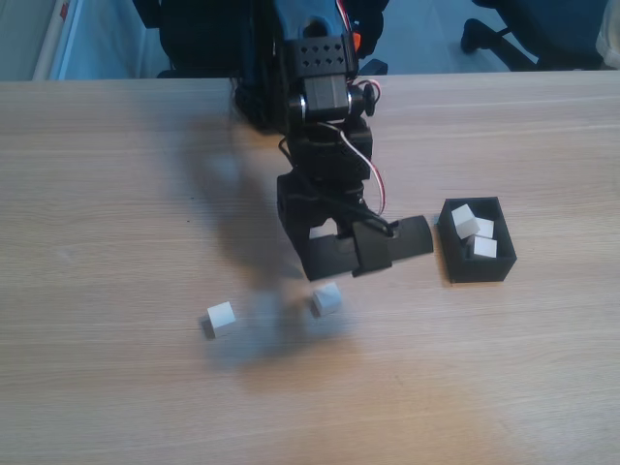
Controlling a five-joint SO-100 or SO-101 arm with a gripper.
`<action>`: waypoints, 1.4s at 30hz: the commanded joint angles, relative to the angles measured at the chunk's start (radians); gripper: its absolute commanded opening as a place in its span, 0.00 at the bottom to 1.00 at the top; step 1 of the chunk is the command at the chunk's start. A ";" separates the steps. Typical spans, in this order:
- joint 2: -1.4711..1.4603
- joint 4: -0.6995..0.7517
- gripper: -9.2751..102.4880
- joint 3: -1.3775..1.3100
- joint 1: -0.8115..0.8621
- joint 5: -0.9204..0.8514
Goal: Pick blocks and place them in the box.
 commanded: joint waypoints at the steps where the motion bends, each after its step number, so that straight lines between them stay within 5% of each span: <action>1: -0.025 -0.017 0.19 -0.095 0.012 -0.023; 25: -0.238 -0.028 0.21 -0.305 0.023 -0.006; 33: -0.253 -0.064 0.08 -0.305 0.017 0.051; 42: -0.086 -0.072 0.08 -0.206 -0.055 0.127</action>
